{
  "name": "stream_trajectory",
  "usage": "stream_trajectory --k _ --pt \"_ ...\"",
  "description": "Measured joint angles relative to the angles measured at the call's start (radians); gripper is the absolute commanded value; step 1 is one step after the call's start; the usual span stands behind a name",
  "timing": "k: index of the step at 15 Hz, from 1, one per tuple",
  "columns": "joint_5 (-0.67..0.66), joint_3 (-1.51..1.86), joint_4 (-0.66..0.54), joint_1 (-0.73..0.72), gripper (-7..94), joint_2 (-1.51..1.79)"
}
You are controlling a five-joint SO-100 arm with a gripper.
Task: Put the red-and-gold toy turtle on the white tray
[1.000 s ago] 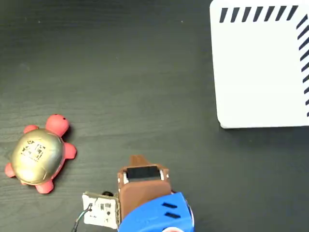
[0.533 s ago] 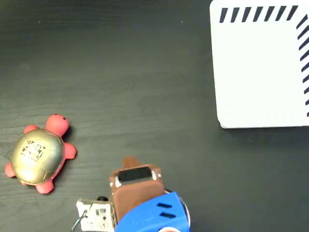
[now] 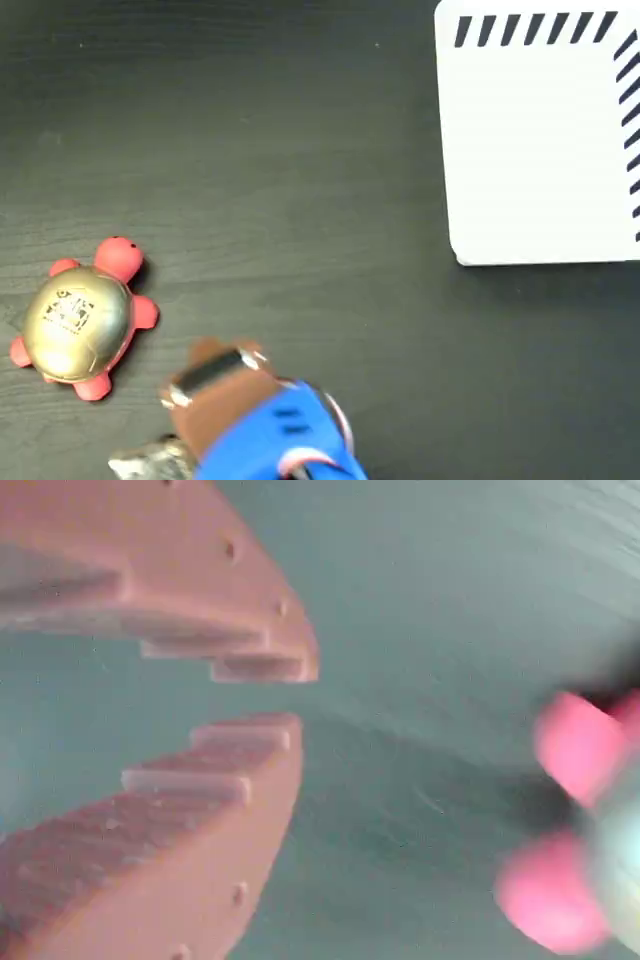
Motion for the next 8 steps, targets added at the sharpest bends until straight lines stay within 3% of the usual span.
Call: stream_trajectory --k 2,5,8 --pt "-0.015 -0.249 0.032 -0.052 0 -0.222" --pt "-0.118 -0.706 0.284 -0.164 0 -0.520" --pt "-0.206 -0.959 0.420 -0.293 0 -0.699"
